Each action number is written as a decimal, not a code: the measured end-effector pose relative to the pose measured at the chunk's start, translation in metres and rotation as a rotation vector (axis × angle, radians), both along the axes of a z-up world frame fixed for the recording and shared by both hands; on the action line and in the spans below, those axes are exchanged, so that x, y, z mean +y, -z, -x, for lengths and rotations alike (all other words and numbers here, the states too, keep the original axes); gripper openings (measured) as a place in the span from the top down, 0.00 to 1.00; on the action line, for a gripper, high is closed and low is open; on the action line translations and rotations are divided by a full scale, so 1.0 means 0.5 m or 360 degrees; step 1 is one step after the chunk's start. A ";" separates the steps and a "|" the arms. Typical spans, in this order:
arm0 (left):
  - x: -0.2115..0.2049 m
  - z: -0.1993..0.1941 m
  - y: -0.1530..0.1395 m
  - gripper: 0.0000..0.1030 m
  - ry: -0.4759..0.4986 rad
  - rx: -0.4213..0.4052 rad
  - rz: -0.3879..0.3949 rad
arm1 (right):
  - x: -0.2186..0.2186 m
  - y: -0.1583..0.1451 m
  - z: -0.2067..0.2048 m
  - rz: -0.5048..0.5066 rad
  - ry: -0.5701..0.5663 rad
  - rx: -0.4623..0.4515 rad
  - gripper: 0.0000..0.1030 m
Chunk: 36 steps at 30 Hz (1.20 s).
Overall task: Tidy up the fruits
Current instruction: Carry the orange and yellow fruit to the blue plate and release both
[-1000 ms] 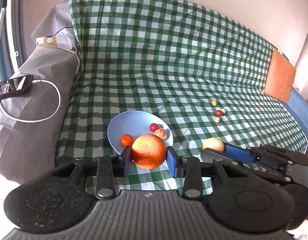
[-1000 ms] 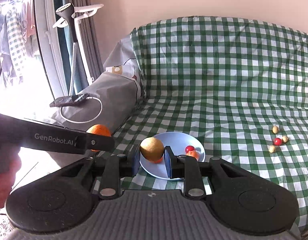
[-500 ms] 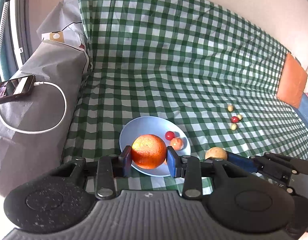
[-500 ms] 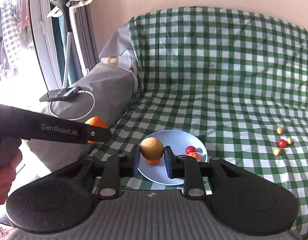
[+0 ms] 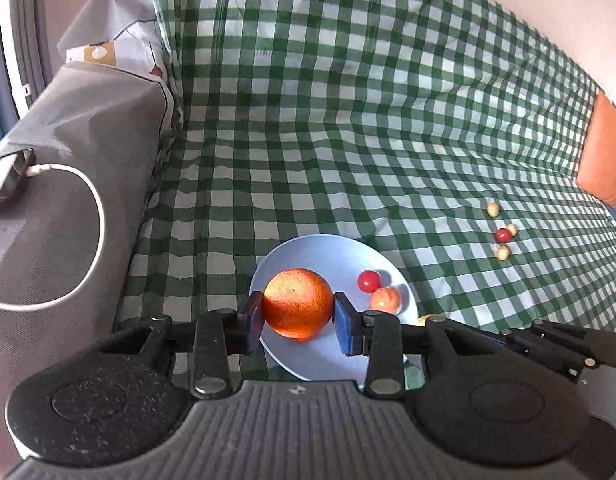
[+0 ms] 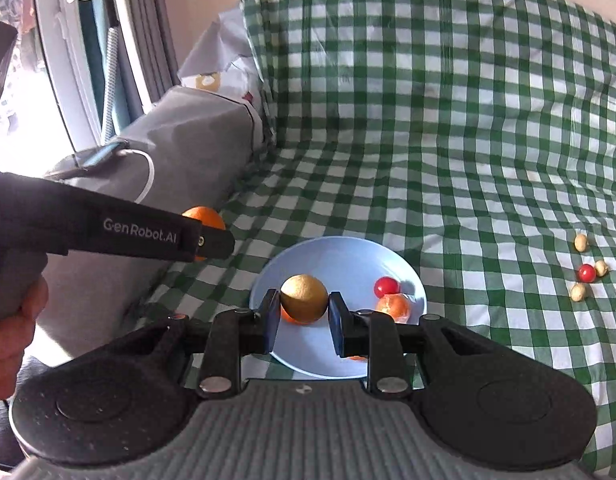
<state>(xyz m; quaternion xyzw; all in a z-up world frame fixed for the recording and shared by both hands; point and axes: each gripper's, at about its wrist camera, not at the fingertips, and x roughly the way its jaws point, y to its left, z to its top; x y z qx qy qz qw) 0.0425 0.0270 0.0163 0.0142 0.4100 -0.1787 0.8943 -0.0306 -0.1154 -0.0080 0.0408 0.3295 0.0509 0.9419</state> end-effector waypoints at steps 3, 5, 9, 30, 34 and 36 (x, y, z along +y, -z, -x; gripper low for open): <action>-0.012 -0.028 0.025 0.61 0.0002 0.0027 -0.0016 | -0.010 0.021 -0.031 -0.0001 0.0020 0.0035 0.74; -0.021 -0.046 0.042 0.61 0.0004 0.0042 -0.0035 | -0.017 0.036 -0.050 0.0003 0.0029 0.0053 0.74; -0.032 -0.076 0.075 0.61 0.0010 0.0067 -0.0056 | -0.029 0.059 -0.084 0.0007 0.0049 0.0088 0.74; -0.069 -0.149 0.171 0.60 0.0047 0.0069 -0.0143 | -0.021 0.140 -0.184 0.0079 0.0025 0.0260 0.74; -0.078 -0.142 0.163 0.29 0.0106 -0.0004 -0.0135 | -0.023 0.137 -0.191 0.0094 0.0042 0.0264 0.70; -0.077 -0.132 0.146 0.00 0.0083 -0.0053 -0.0135 | -0.023 0.128 -0.187 0.0086 0.0040 0.0264 0.53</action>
